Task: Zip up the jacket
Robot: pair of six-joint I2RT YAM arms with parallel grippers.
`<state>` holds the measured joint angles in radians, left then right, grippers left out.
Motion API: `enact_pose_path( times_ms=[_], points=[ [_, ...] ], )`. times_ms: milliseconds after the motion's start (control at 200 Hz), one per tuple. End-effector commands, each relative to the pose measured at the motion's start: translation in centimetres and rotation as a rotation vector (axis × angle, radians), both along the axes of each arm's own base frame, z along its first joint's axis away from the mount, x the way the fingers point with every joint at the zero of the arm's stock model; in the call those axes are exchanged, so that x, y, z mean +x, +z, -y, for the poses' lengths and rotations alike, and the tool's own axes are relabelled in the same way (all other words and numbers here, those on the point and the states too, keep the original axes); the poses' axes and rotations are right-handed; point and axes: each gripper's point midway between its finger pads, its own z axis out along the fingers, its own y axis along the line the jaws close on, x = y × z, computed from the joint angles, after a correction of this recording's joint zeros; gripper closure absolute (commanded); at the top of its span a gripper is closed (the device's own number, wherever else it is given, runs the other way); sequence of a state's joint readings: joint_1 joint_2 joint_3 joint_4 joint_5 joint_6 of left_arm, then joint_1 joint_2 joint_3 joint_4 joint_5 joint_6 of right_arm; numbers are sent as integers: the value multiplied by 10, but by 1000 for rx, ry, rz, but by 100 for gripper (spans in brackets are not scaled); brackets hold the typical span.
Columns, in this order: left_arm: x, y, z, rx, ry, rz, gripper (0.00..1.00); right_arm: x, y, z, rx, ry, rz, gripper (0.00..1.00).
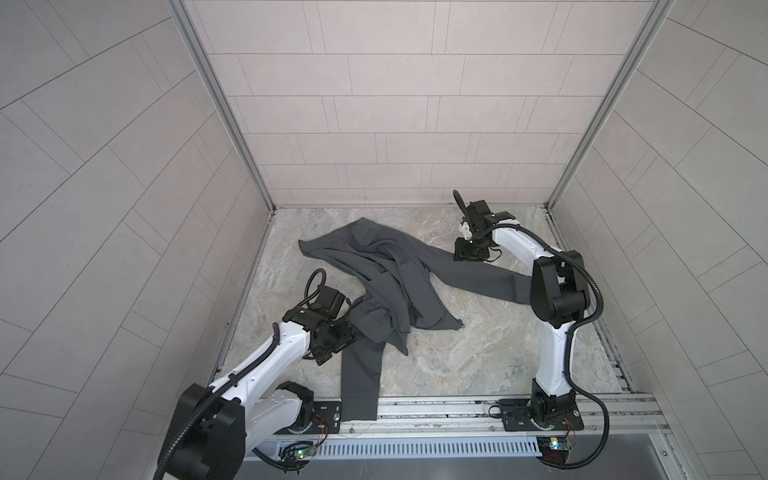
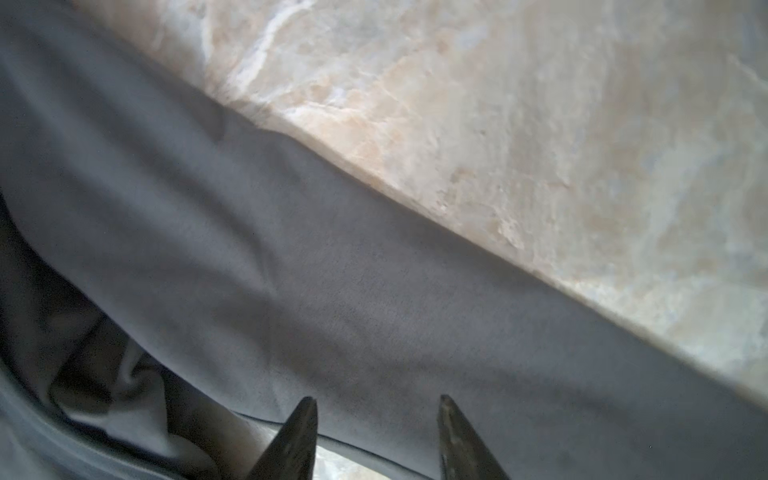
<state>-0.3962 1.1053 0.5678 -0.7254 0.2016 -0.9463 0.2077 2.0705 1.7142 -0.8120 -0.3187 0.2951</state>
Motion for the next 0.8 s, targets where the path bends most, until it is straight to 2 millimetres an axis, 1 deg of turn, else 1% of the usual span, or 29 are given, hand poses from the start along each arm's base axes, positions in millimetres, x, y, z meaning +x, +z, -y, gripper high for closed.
enact_pose_path(
  times_ms=[0,75,145,180,220,275,350,415,455,475,495,535,555,575,621,666,721,796],
  points=[
    [-2,-13,1,44,21,-33,26,2,-9,-11,23,23,-44,41],
    [-1,-19,3,84,1,-45,29,-1,-15,-13,0,35,-76,38],
    [0,-26,6,99,1,-46,33,-8,-20,-16,-37,51,-90,34],
    [1,-31,9,93,7,-45,35,-14,-23,-20,-47,60,-106,31],
    [1,-36,12,79,16,-42,41,-21,-31,-24,-44,65,-138,29],
    [3,-42,15,60,28,-35,53,-31,-44,-26,-37,52,-192,29],
    [5,-45,17,47,40,-24,74,-41,-62,-27,-35,19,-228,29],
    [8,-44,17,49,42,-7,87,-48,-72,-25,-43,-1,-247,30],
    [12,-42,17,52,46,6,95,-51,-77,-22,-57,-16,-254,34],
    [13,-42,17,55,44,12,99,-52,-79,-22,-57,-23,-255,39],
    [14,-40,17,58,43,18,100,-54,-80,-22,-49,-30,-259,47],
    [18,-38,16,69,46,29,100,-55,-83,-23,-13,-50,-266,67],
    [20,-37,15,75,45,35,100,-55,-83,-22,4,-66,-266,76],
    [22,-36,15,80,42,39,100,-56,-84,-20,19,-83,-270,82],
    [27,-33,14,100,38,41,100,-57,-84,-14,51,-120,-264,92],
    [31,-30,11,132,35,39,100,-56,-82,-4,72,-164,-248,100],
    [37,-25,6,173,13,35,100,-56,-80,13,83,-220,-235,100],
    [50,-15,1,210,-14,42,100,-57,-75,42,87,-300,-218,100]
  ],
)
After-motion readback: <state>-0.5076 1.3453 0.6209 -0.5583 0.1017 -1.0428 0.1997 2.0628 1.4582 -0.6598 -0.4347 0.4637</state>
